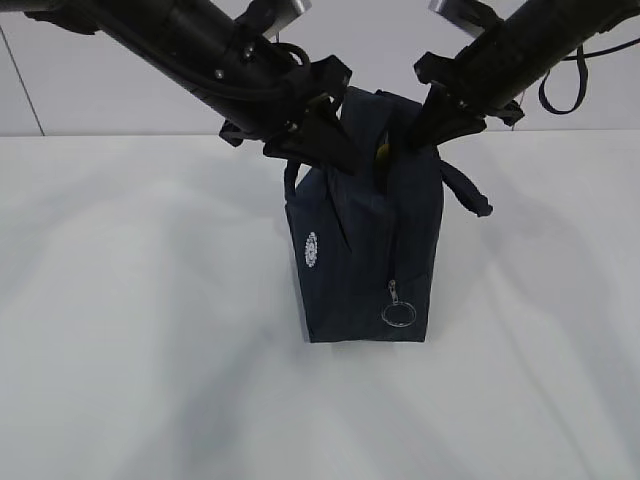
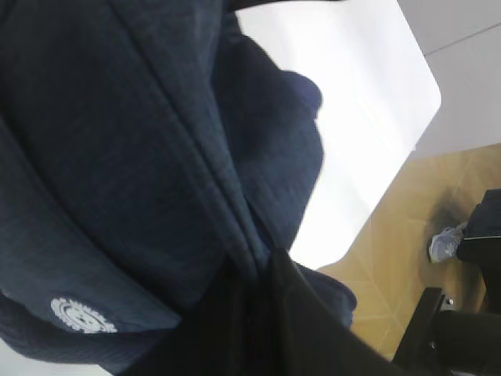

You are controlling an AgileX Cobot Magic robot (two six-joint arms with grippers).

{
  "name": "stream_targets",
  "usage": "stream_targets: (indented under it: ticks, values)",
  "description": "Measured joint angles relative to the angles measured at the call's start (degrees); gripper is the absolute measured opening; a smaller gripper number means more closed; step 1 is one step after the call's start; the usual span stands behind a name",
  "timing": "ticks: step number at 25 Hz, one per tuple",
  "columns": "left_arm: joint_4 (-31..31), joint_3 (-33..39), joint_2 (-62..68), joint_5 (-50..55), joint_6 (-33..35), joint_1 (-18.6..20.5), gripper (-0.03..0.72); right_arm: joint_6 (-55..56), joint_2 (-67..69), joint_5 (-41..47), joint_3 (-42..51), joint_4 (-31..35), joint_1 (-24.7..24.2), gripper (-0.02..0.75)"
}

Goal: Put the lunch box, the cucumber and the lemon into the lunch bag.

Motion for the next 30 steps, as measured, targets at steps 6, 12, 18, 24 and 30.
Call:
stream_targets:
  ticks: [6, 12, 18, 24, 30]
  values:
    - [-0.62, 0.0, 2.99, -0.17, 0.04, 0.0, 0.031, 3.14, -0.23, 0.1, 0.0, -0.94, 0.23, 0.019]
    - [-0.99, -0.05, 3.24, -0.04, 0.13, 0.0, 0.231, 5.09, -0.37, -0.02, 0.0, -0.97, 0.57, 0.141]
    - [-1.3, -0.27, 3.24, 2.49, 0.02, 1.33, 0.341, 5.68, -0.89, -0.13, 0.0, 0.06, 0.57, 0.347]
    - [-1.3, -0.27, 2.11, 3.51, 0.03, 3.83, 0.346, 5.73, -5.64, -0.22, 0.0, 1.01, 0.57, 0.359]
    - [3.39, -0.27, -4.88, -0.77, 1.63, 4.39, 0.326, 4.75, -16.26, -2.43, 0.0, 1.01, 0.57, 0.353]
